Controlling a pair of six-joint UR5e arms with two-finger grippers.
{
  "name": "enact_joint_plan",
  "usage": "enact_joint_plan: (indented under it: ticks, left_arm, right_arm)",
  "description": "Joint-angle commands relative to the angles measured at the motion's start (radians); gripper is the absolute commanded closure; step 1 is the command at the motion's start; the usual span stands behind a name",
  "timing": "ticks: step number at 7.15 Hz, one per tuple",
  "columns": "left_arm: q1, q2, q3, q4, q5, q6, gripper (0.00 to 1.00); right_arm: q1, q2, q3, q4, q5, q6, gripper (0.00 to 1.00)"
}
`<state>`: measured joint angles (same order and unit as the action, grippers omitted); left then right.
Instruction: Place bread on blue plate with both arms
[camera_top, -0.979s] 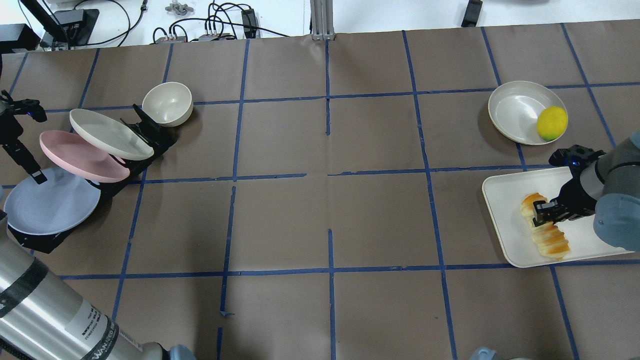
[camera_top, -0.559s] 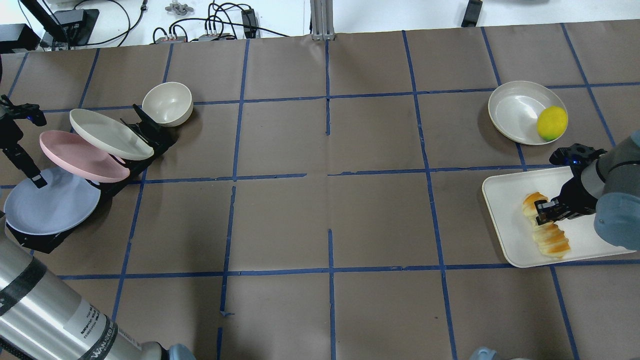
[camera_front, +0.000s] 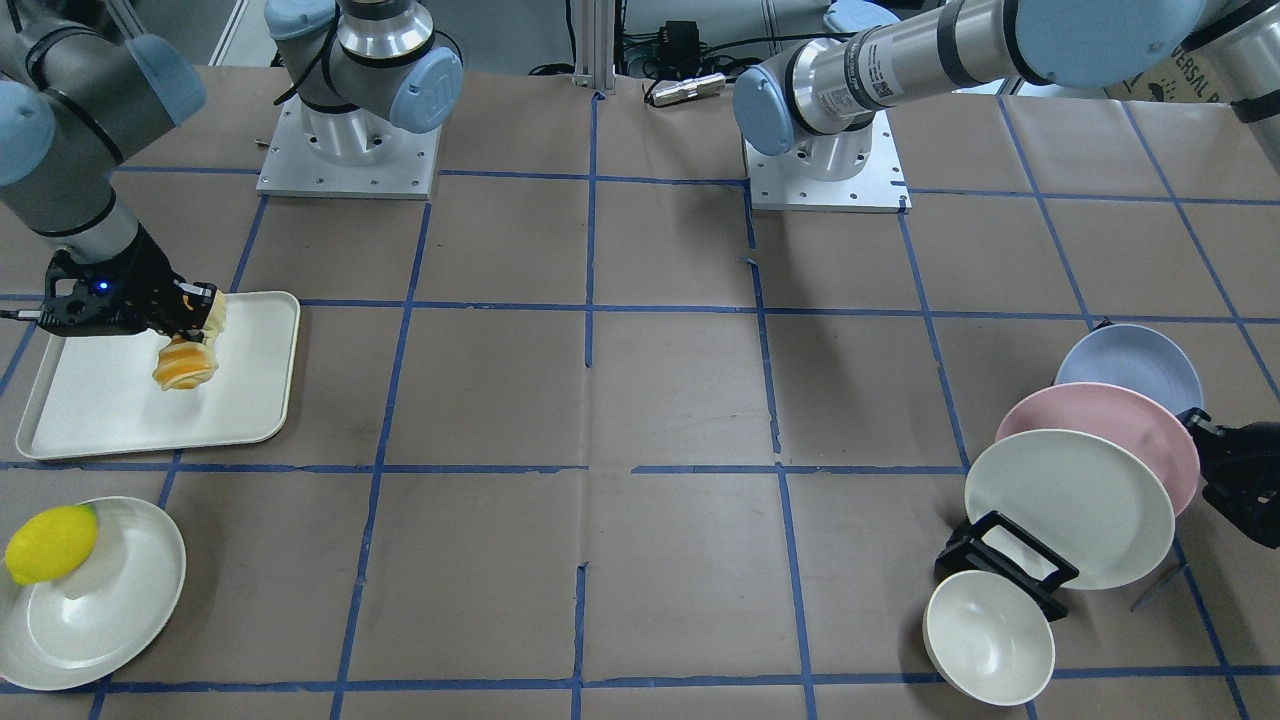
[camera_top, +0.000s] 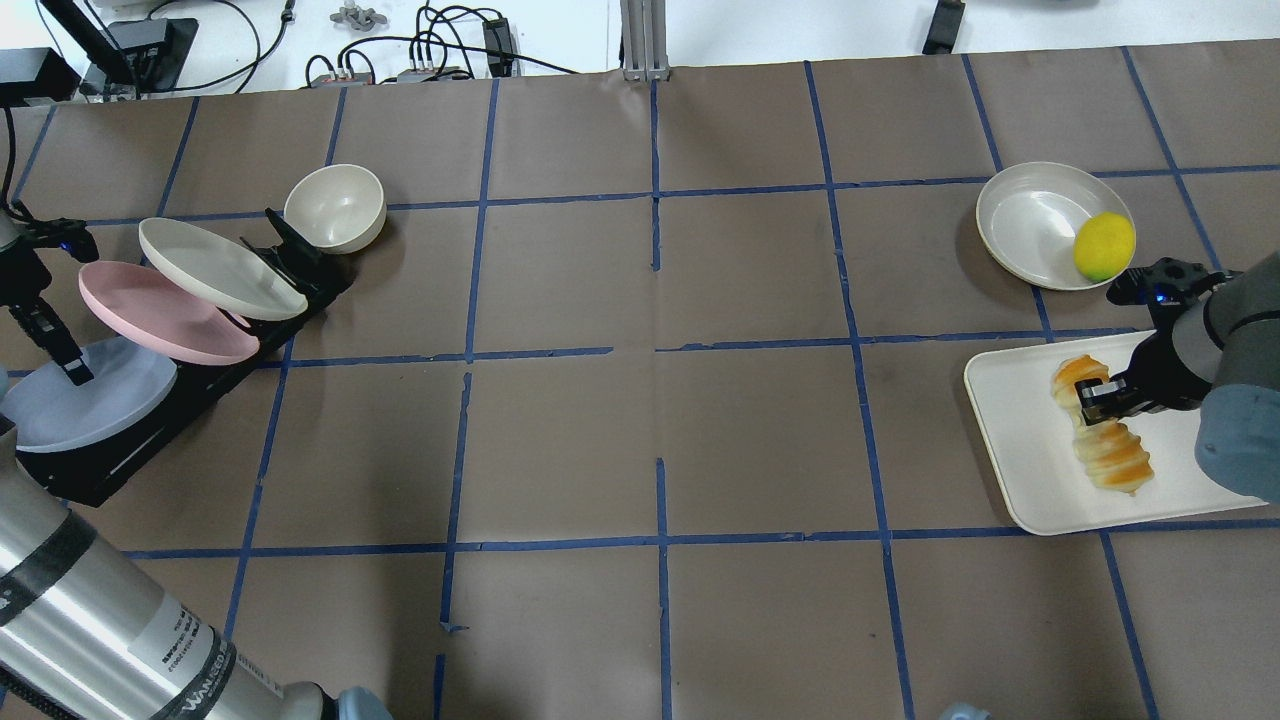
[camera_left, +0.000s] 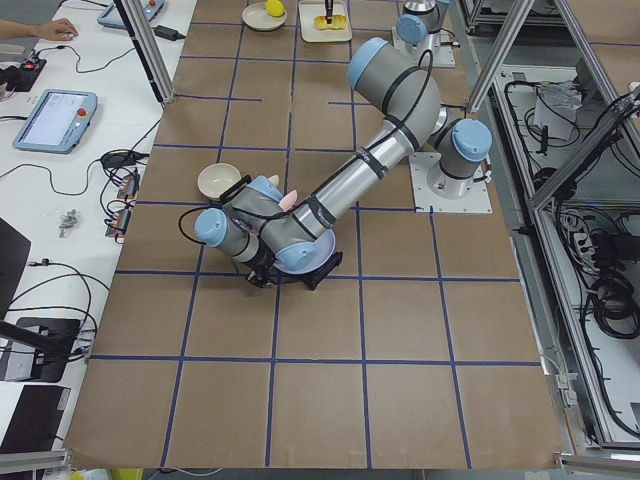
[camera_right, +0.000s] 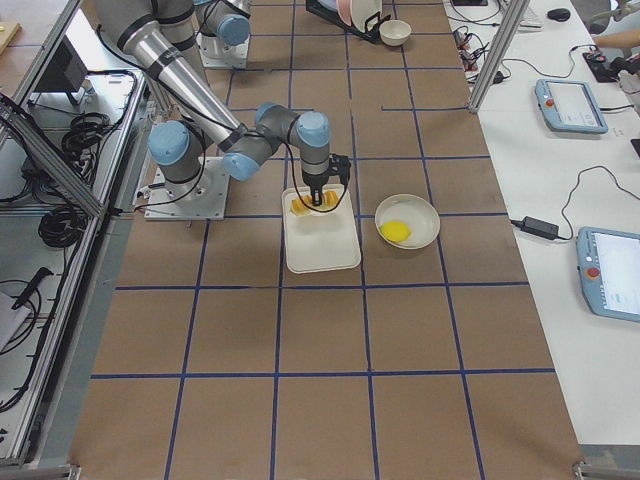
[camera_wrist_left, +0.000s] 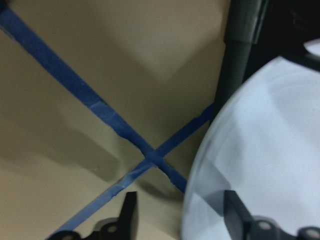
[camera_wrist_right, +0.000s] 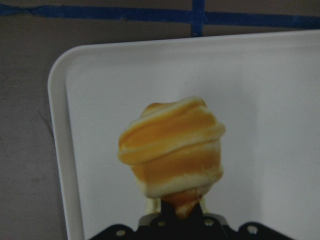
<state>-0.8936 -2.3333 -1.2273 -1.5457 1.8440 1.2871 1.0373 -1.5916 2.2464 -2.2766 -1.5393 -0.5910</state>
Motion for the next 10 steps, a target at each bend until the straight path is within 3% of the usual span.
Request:
enact_joint_plan:
  ticks: [1,3,4,6,8,9,10]
  left_arm:
    - [-0.002,0.017,0.014,-0.008,0.0,-0.006,1.0]
    - [-0.002,0.095,0.032,-0.112,0.004,-0.005,1.0]
    - [-0.002,0.148,0.04,-0.178,0.004,-0.006,1.0]
    - [-0.002,0.234,0.037,-0.273,0.006,-0.008,1.0]
    - [-0.004,0.349,0.022,-0.406,0.003,-0.059,1.0]
    - [-0.028,0.395,0.014,-0.488,-0.041,-0.159,1.0]
    - [-0.095,0.414,-0.016,-0.514,-0.175,-0.24,1.0]
  right_arm:
    - [0.132,-0.086,-0.132,0.21,-0.008,0.173,0.93]
    - [0.266,-0.08,-0.316,0.444,-0.007,0.372,0.93]
    - [0.352,-0.077,-0.359,0.5,-0.01,0.461,0.93]
    - [0.464,-0.077,-0.367,0.503,-0.036,0.59,0.93]
    - [0.498,-0.071,-0.369,0.509,-0.035,0.629,0.93]
    - [0.501,-0.065,-0.378,0.528,-0.033,0.629,0.93]
    - [0.504,-0.064,-0.396,0.558,-0.021,0.626,0.93]
